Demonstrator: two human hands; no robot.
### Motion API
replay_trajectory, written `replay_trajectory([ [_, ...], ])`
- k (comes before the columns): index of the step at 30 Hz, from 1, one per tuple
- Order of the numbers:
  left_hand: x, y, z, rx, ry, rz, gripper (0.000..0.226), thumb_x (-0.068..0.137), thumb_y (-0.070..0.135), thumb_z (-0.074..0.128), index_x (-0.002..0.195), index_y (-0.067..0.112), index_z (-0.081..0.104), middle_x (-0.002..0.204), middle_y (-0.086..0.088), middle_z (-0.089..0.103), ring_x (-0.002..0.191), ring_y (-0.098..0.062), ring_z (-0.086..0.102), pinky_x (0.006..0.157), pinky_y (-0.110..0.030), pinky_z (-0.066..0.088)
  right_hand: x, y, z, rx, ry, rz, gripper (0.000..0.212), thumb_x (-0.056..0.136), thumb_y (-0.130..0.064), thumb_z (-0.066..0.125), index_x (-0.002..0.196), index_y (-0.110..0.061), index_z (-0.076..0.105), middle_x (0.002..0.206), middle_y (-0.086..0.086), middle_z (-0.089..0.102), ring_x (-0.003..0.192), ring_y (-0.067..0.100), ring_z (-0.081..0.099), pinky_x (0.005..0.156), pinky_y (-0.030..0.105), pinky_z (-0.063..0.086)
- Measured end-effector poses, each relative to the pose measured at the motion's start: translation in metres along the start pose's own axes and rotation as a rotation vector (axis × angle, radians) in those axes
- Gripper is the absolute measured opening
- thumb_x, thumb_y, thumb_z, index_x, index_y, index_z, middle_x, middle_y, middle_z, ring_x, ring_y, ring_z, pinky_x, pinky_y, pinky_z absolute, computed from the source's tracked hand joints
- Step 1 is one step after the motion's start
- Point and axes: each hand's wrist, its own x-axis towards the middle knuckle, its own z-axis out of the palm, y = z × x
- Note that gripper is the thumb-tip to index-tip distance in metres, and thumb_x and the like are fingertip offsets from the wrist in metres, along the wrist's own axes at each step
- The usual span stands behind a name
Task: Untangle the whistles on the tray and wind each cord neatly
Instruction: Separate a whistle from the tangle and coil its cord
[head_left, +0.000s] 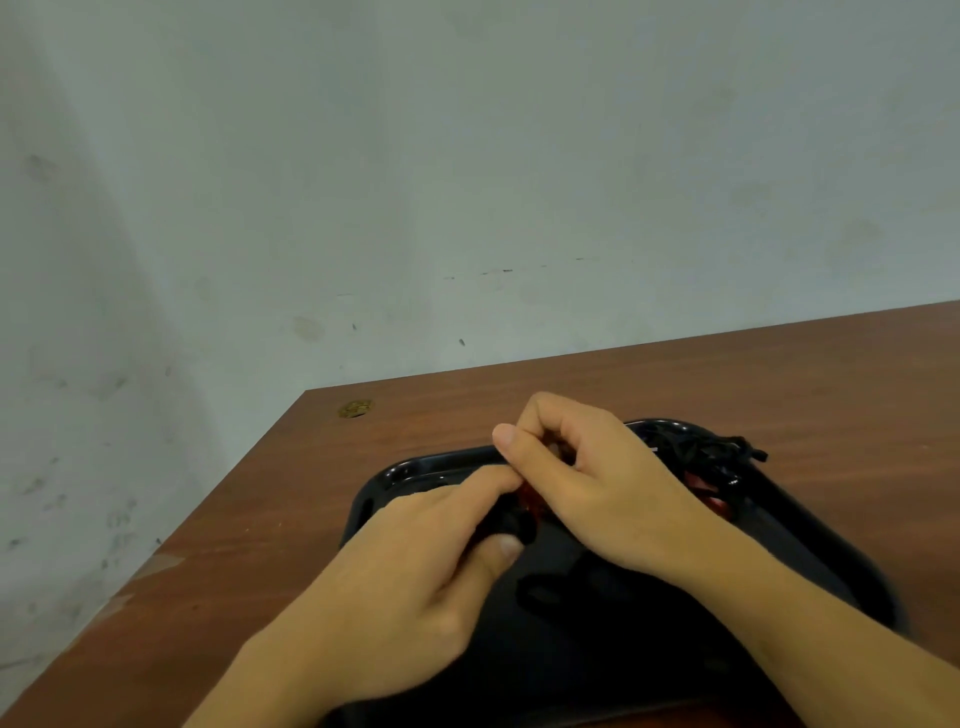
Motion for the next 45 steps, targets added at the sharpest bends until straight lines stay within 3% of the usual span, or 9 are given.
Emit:
replay_trajectory([
  [6, 0.001, -0.001, 0.007, -0.235, 0.167, -0.089, 0.028, 0.098, 0.034, 0.05, 0.123, 0.046, 0.051, 0.081, 0.001, 0.066, 0.067, -0.024, 0.062, 0.065, -0.05, 0.049, -0.001, 0.004, 0.001, -0.016, 0.003, -0.101, 0.011, 0.1, -0.034, 0.052, 0.09, -0.031, 0.056, 0.074, -0.002, 0.058, 0.065, 0.012, 0.053, 0.058, 0.022, 0.043],
  [13, 0.002, -0.003, 0.018, -0.372, 0.26, -0.131, 0.026, 0.098, 0.039, 0.053, 0.123, 0.046, 0.053, 0.079, 0.003, 0.069, 0.07, -0.017, 0.066, 0.064, -0.04, 0.054, -0.002, 0.002, 0.003, 0.0, 0.147, -0.126, 0.01, 0.096, -0.019, 0.062, 0.09, -0.026, 0.065, 0.078, -0.013, 0.061, 0.07, 0.011, 0.059, 0.06, 0.013, 0.042],
  [16, 0.002, -0.001, 0.018, -0.519, 0.285, -0.147, 0.027, 0.099, 0.033, 0.052, 0.125, 0.038, 0.057, 0.074, -0.004, 0.067, 0.061, -0.014, 0.062, 0.056, -0.023, 0.048, -0.001, -0.002, 0.006, 0.5, 0.075, 0.178, 0.014, 0.095, -0.024, 0.063, 0.084, -0.02, 0.069, 0.072, -0.005, 0.06, 0.061, 0.008, 0.051, 0.05, 0.018, 0.04],
  [19, 0.005, 0.002, 0.017, -0.708, 0.345, -0.113, 0.027, 0.099, 0.025, 0.054, 0.124, 0.033, 0.06, 0.072, -0.007, 0.065, 0.053, -0.022, 0.057, 0.047, -0.027, 0.044, 0.003, -0.006, 0.004, 1.002, 0.019, 0.431, 0.022, 0.092, -0.029, 0.061, 0.08, -0.012, 0.067, 0.071, 0.001, 0.055, 0.057, 0.008, 0.044, 0.041, 0.017, 0.03],
  [25, 0.01, -0.001, 0.011, -1.263, 0.417, -0.199, 0.037, 0.091, 0.019, 0.053, 0.124, 0.004, 0.061, 0.066, -0.009, 0.054, 0.042, -0.017, 0.043, 0.042, -0.025, 0.037, -0.001, -0.006, -0.01, 1.492, -0.209, 0.44, 0.021, 0.082, -0.024, 0.068, 0.068, -0.012, 0.057, 0.081, 0.001, 0.058, 0.059, 0.009, 0.043, 0.042, 0.016, 0.027],
  [29, 0.009, 0.0, 0.01, -1.487, 0.295, -0.158, 0.034, 0.093, 0.02, 0.062, 0.121, 0.001, 0.061, 0.066, -0.006, 0.051, 0.042, -0.012, 0.044, 0.043, -0.023, 0.036, 0.001, -0.005, -0.006, 1.101, -0.206, 0.265, 0.032, 0.072, -0.028, 0.078, 0.06, -0.014, 0.051, 0.072, 0.0, 0.049, 0.055, 0.006, 0.037, 0.043, 0.017, 0.025],
  [33, 0.007, -0.001, 0.01, -1.605, 0.181, -0.099, 0.035, 0.092, 0.02, 0.065, 0.124, 0.004, 0.061, 0.069, -0.005, 0.052, 0.044, -0.01, 0.048, 0.046, -0.023, 0.034, 0.004, -0.003, -0.005, 0.55, -0.073, 0.0, 0.046, 0.087, -0.037, 0.068, 0.053, -0.012, 0.049, 0.081, 0.003, 0.05, 0.059, 0.002, 0.046, 0.055, 0.015, 0.036],
  [37, 0.007, -0.002, 0.012, -1.615, 0.156, -0.104, 0.037, 0.097, 0.016, 0.057, 0.131, 0.002, 0.056, 0.068, -0.006, 0.052, 0.044, -0.011, 0.048, 0.047, -0.023, 0.037, 0.003, 0.005, -0.014, 0.079, -0.004, -0.144, 0.046, 0.099, -0.029, 0.058, 0.057, -0.011, 0.06, 0.057, 0.001, 0.059, 0.051, 0.012, 0.052, 0.057, 0.02, 0.042],
  [45, 0.004, 0.0, 0.012, -0.94, 0.244, -0.104, 0.046, 0.095, 0.02, 0.051, 0.14, 0.028, 0.054, 0.066, -0.009, 0.059, 0.045, -0.023, 0.054, 0.049, -0.031, 0.045, 0.007, 0.015, -0.019, -0.401, 0.176, -0.248, 0.034, 0.097, -0.051, 0.052, 0.091, -0.029, 0.077, 0.071, -0.01, 0.072, 0.064, 0.01, 0.067, 0.058, 0.038, 0.055],
])
